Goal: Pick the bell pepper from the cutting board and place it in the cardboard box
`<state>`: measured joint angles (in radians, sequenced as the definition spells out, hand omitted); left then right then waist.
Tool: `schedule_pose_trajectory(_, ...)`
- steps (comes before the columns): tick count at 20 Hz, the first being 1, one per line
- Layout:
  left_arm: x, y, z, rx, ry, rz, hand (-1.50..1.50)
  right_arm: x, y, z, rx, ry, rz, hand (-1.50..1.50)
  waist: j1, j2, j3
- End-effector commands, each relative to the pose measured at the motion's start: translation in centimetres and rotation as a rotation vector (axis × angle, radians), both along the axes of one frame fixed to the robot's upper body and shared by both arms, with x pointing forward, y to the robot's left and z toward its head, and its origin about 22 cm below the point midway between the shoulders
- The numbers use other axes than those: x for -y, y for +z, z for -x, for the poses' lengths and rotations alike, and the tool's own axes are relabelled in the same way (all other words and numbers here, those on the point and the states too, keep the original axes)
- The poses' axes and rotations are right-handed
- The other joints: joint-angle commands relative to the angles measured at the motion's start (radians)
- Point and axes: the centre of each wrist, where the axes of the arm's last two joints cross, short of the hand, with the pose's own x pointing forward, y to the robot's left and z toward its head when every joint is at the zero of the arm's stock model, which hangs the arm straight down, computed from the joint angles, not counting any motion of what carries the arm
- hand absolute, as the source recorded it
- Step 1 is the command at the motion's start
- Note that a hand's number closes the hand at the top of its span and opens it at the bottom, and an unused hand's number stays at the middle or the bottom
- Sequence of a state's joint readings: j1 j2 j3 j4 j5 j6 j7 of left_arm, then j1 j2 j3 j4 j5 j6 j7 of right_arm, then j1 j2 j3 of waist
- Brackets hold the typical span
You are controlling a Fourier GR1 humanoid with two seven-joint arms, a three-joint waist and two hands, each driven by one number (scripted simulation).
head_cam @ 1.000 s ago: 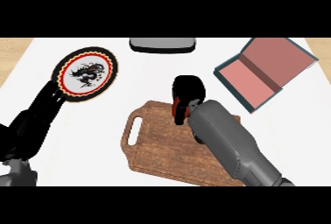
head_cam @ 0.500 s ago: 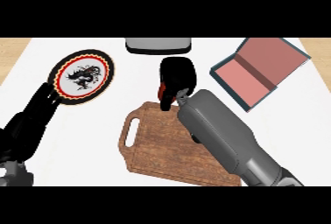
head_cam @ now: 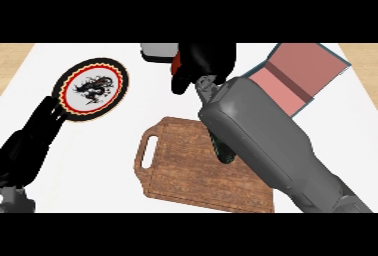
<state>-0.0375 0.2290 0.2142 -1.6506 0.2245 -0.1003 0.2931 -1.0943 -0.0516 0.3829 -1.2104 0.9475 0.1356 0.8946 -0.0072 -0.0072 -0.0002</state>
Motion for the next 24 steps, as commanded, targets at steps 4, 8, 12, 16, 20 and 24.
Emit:
schedule_pose_trajectory(4, 1.3, -0.3, 0.8, -0.008, -0.018, 0.012, 0.0, 3.2, 3.7, -0.2, 0.121, -0.203, -0.025, 1.5, 0.009, 0.004, 0.0)
schedule_pose_trajectory(8, 0.3, 0.5, -0.1, -0.002, 0.003, 0.013, 0.0, 5.1, 4.8, -0.3, 0.119, -0.244, -0.058, 1.5, 0.009, 0.005, 0.0)
schedule_pose_trajectory(12, -0.9, -1.0, 0.0, 0.001, -0.008, 0.017, 0.0, 9.5, 4.9, -2.6, 0.07, -0.225, 0.04, 1.5, 0.009, 0.008, 0.0)
schedule_pose_trajectory(16, 2.5, -0.3, -1.5, 0.009, -0.037, 0.013, 0.0, 12.8, 1.5, -4.7, 0.087, -0.214, 0.014, 1.5, 0.009, 0.011, 0.0)
schedule_pose_trajectory(20, 1.1, 1.1, 1.0, 0.007, -0.024, 0.007, 0.0, 16.4, 1.8, -6.7, 0.101, -0.218, 0.007, 1.5, 0.022, 0.01, 0.0)
schedule_pose_trajectory(24, 0.9, 0.5, -1.0, 0.009, -0.013, -0.007, 0.0, 17.3, -1.4, -7.1, 0.078, -0.202, -0.012, 1.5, 0.014, 0.009, 0.0)
